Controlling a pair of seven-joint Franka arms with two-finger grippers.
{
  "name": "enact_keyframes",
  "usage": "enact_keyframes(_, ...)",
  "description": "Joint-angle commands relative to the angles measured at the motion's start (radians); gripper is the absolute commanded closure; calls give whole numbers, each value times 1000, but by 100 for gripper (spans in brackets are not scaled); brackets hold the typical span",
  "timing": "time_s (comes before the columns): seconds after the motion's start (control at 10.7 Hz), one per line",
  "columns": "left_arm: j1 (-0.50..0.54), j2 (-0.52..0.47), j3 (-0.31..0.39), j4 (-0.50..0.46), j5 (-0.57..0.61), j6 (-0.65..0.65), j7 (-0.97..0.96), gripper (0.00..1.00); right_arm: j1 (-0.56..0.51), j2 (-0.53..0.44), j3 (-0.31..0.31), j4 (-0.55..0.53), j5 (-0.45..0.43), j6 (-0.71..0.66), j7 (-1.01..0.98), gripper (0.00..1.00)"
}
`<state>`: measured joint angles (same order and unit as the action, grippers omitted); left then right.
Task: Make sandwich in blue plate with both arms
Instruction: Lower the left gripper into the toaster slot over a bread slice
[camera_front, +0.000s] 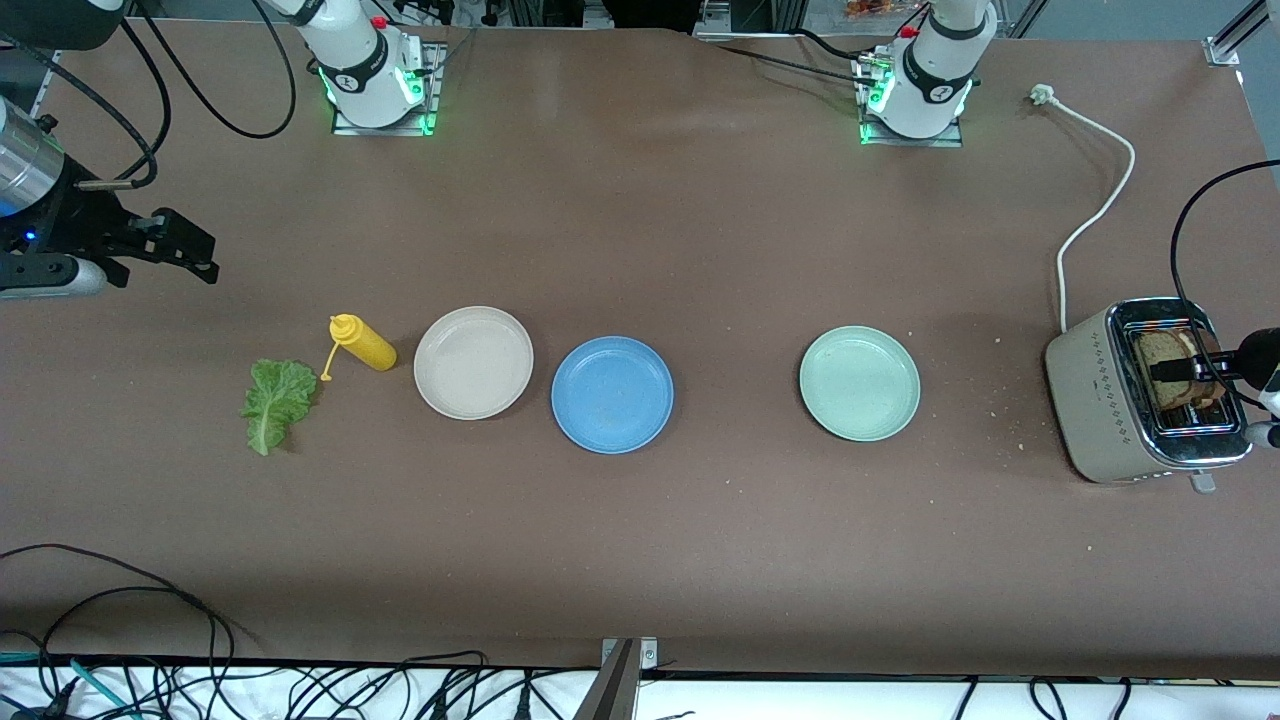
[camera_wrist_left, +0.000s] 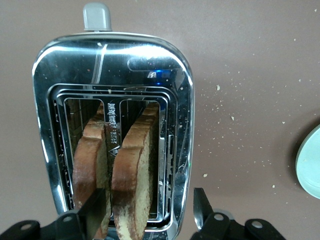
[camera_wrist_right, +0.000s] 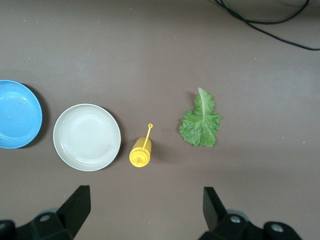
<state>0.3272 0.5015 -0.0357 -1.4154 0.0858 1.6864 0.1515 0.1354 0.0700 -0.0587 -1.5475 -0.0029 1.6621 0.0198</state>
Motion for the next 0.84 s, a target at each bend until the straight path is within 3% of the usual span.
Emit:
enact_keyframes(0.0, 6, 6, -3, -2, 23, -10, 17, 21, -2, 5, 2, 21, 3, -13, 0, 0)
enact_keyframes(0.28, 6, 17, -3, -4, 23, -11, 17, 29, -2, 4, 2, 21, 3, -13, 0, 0)
enact_keyframes(0.37, 6, 17, -3, -4, 23, -16, 17, 45, -2, 5, 2, 23, 3, -13, 0, 0)
enact_keyframes(0.47, 6, 17, -3, -4, 46, -30, 16, 66, -2, 5, 2, 23, 3, -13, 0, 0)
enact_keyframes(0.65, -2, 17, -3, -2, 83, -33, 13, 97, -2, 5, 2, 23, 3, -13, 0, 0)
enact_keyframes(0.75, -2, 15, -3, -1, 83, -37, 13, 100, -2, 5, 2, 23, 1, -13, 0, 0)
